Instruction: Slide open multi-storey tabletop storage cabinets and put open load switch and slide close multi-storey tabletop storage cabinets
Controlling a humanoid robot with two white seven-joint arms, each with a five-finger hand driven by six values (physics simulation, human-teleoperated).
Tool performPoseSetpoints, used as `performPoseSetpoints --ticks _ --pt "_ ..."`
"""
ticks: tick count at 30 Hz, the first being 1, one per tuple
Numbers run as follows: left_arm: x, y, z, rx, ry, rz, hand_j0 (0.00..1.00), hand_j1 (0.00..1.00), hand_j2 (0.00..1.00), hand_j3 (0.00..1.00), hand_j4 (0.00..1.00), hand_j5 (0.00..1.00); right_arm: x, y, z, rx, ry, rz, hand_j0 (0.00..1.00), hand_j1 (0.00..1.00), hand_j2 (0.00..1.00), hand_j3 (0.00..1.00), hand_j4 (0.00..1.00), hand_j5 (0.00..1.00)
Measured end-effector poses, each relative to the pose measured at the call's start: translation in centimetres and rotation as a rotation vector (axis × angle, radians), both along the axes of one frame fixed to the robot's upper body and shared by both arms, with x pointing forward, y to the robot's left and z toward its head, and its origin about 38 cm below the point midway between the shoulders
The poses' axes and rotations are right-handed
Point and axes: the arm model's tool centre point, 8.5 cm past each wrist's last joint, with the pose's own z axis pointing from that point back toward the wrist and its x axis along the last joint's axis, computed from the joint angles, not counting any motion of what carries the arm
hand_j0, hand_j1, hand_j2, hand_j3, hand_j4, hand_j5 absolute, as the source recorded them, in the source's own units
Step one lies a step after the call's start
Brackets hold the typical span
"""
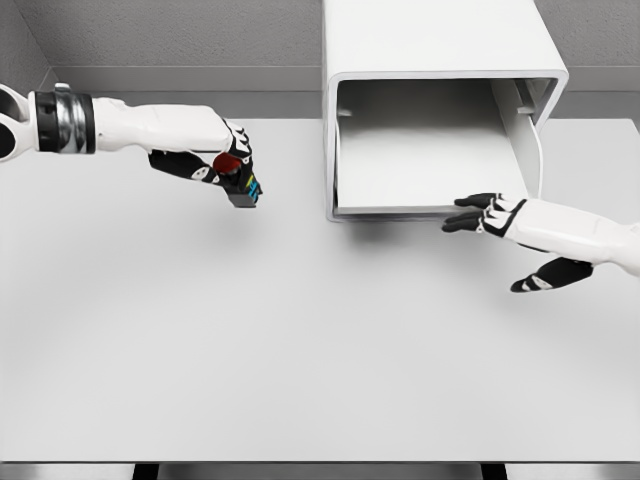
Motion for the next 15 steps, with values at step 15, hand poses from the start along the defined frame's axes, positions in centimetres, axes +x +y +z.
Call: performPoseSetpoints --ticks 15 --pt "-0.8 -0.8 1.5 0.032 -0.053 -0.050 0.39 0.39 0.39 0.39 0.39 0.39 0.6 -1.2 4.2 0.051 -0.099 -0.041 1.00 1.00 1.00 1.00 1.00 1.00"
